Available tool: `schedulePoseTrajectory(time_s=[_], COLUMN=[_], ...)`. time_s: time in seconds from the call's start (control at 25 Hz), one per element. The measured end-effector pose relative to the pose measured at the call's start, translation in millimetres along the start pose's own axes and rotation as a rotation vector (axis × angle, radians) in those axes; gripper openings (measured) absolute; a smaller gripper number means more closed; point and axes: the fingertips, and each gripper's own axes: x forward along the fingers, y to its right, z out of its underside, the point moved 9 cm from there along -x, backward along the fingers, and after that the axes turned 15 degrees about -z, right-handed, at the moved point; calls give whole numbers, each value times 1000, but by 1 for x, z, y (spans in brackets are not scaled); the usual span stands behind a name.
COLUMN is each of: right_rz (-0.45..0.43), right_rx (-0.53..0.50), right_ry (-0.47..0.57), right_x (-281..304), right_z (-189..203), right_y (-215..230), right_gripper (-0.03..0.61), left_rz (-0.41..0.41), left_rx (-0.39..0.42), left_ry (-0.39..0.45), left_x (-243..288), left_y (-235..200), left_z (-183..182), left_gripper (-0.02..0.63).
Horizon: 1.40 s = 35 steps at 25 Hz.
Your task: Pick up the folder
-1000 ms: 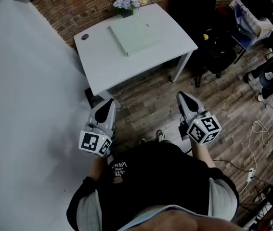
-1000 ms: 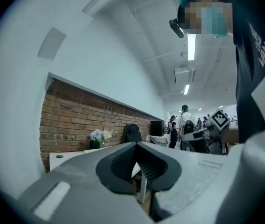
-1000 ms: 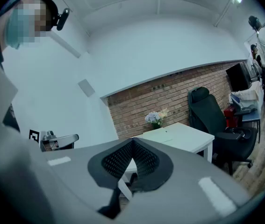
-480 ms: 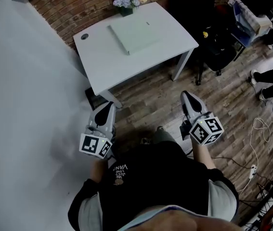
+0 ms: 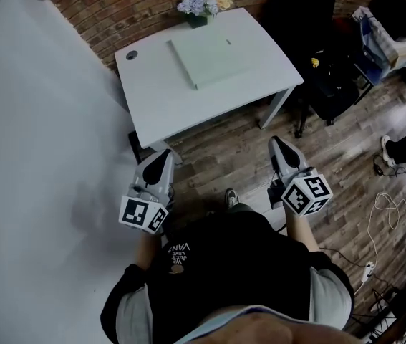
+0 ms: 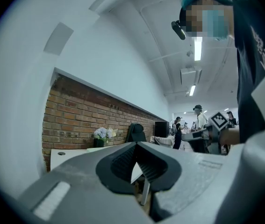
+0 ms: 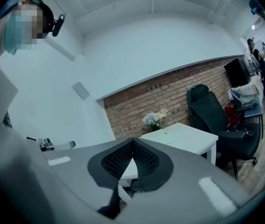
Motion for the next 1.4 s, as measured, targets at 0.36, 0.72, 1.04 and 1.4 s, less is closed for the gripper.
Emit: schedulePoseTrajectory(time_s=[0.36,0.72,1.04,1.4], right_rz=[-55,-114,-137,-116], right_rx=[5,15,40,61], right_ry=[-25,-57,-80,-76], right_x=[24,32,47,84], right_z=[-17,-26,-26,-23], right_y=[50,90,112,122], right_gripper=[0,0,0,0], left_rz=[-52,-113,-162,-124], left_rx=[-6,-13,-12,-27], left_ry=[2,2,-47,-43], left_x=[42,69,75,109], left_y=[13,29,29,2], left_z=[-1,5,10,14], left_gripper=[0,0,0,0])
